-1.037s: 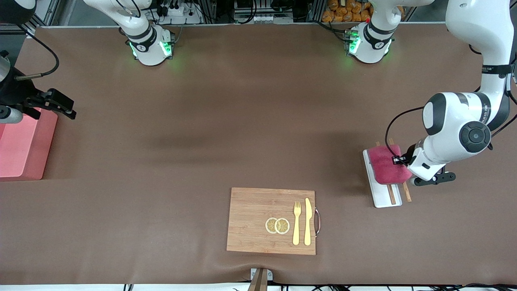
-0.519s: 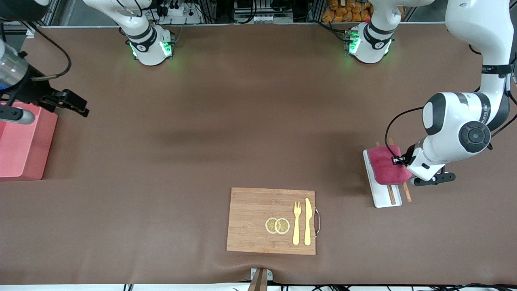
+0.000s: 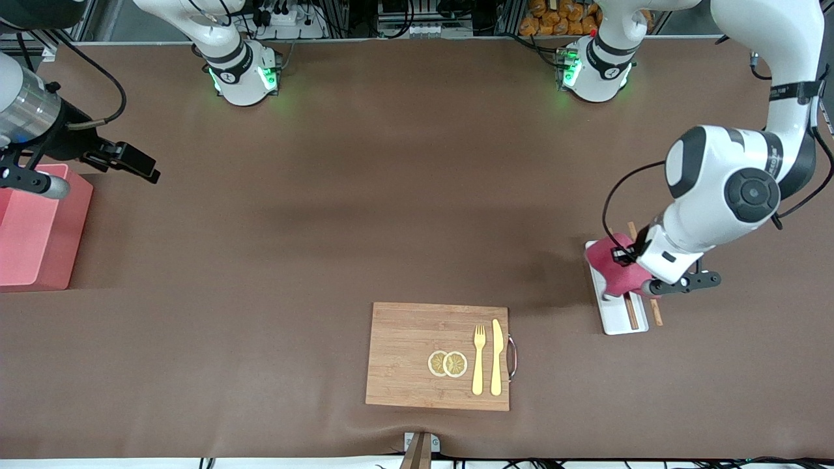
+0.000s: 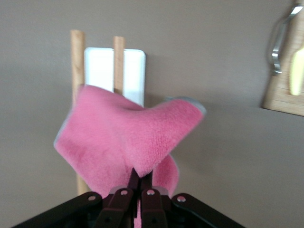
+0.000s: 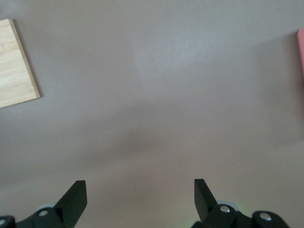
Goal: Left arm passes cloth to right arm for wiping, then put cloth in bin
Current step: 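Lift the cloth with the left gripper while the right gripper approaches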
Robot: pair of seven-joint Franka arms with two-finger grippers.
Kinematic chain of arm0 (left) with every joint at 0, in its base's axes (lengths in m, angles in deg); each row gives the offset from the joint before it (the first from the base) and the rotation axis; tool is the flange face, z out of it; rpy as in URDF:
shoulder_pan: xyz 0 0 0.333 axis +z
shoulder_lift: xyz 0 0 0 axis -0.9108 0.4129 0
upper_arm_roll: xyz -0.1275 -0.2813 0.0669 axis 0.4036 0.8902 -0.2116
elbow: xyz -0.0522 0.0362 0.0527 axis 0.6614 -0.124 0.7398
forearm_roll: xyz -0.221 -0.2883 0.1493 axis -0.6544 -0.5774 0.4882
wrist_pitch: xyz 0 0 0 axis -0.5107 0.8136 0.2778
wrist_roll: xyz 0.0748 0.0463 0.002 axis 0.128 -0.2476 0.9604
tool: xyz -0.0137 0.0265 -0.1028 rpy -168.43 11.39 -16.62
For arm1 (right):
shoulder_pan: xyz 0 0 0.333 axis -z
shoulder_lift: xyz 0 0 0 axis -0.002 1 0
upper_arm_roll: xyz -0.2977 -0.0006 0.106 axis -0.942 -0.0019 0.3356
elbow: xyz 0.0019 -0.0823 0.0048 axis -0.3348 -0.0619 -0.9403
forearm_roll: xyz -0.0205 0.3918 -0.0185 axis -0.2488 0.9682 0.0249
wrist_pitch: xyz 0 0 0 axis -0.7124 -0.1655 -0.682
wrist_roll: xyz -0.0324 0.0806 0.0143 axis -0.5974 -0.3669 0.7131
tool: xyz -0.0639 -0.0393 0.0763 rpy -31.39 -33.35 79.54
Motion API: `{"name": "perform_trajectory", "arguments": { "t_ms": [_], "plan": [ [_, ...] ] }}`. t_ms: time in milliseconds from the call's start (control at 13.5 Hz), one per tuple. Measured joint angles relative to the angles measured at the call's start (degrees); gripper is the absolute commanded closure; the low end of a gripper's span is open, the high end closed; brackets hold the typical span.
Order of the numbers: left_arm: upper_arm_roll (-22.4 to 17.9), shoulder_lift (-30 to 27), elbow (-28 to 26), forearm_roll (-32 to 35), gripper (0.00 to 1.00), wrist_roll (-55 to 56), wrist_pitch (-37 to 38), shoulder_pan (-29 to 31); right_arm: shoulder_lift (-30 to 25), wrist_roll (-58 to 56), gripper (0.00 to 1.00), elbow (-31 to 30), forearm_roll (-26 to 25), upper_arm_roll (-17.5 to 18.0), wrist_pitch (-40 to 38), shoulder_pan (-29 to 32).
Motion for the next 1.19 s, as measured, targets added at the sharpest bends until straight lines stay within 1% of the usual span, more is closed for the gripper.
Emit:
{"name": "perform_trajectory", "arguments": {
  "t_ms": [148, 370, 593, 667, 815, 963, 1185],
  "plan": [
    [3.3, -0.84, 2.16, -1.68, 1.0, 5.65, 2.38, -0.05, 0.01, 7.21, 0.0, -0.02, 4.57, 0.1, -2.48, -0.18],
    [9.3, -0.99, 5.58, -4.46, 1.0, 17.03, 3.04, -0.35, 0.94, 18.4, 0.0, -0.23, 12.82, 0.23, -4.42, -0.85],
    [15.09, 0.21, 9.38, -8.43, 1.0, 32.64, 2.96, -1.96, 4.76, 30.97, 0.0, -0.36, 22.77, 0.29, -5.0, -1.95],
    [15.76, 1.47, 11.16, -9.18, 1.0, 38.53, 2.46, -3.77, 6.05, 34.42, 0.0, -0.35, 25.28, 0.29, -4.92, -2.85],
    [15.98, 5.18, 15.64, -9.41, 1.0, 48.86, -0.32, -8.26, 8.11, 39.42, 0.0, -0.35, 28.51, 0.36, -3.45, -5.38],
    [16.03, 9.19, 19.13, -9.42, 1.0, 57.91, -5.66, -12.31, 9.87, 42.58, 0.0, -0.37, 29.77, 0.42, 0.28, -7.71],
    [16.09, 13.28, 21.23, -9.43, 1.0, 68.18, -14.75, -17.32, 13.4, 45.24, 0.0, -0.46, 32.63, 0.44, 6.58, -10.49]
  ]
}}
